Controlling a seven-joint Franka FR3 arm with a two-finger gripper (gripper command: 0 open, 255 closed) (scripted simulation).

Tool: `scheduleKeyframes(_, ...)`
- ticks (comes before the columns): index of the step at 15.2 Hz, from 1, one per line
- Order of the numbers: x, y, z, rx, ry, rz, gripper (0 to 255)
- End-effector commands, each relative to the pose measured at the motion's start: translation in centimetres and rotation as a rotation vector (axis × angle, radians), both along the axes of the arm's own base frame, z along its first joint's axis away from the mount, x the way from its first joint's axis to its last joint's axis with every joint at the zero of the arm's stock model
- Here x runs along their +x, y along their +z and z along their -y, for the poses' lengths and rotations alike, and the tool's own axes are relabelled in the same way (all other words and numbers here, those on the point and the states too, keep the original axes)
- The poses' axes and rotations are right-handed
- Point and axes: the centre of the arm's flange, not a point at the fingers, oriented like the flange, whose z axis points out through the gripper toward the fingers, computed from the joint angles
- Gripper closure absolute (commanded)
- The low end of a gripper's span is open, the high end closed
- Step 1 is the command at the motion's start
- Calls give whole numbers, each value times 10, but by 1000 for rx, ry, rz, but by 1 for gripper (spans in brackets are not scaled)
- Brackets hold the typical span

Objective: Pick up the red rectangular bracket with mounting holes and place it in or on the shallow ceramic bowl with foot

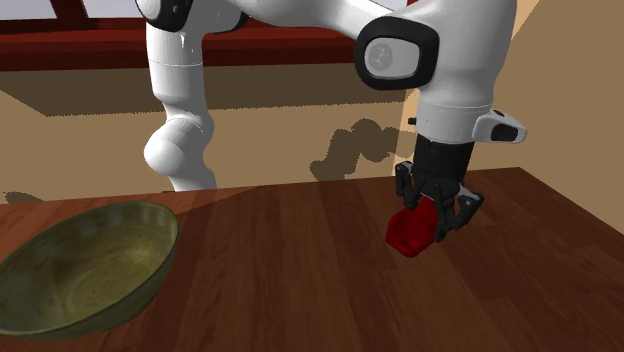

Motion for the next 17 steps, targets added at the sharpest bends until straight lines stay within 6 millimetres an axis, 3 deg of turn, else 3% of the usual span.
scheduleKeyframes(1,0,8,0,0,0,0,255)
scheduleKeyframes(17,0,92,0,0,0,0,255)
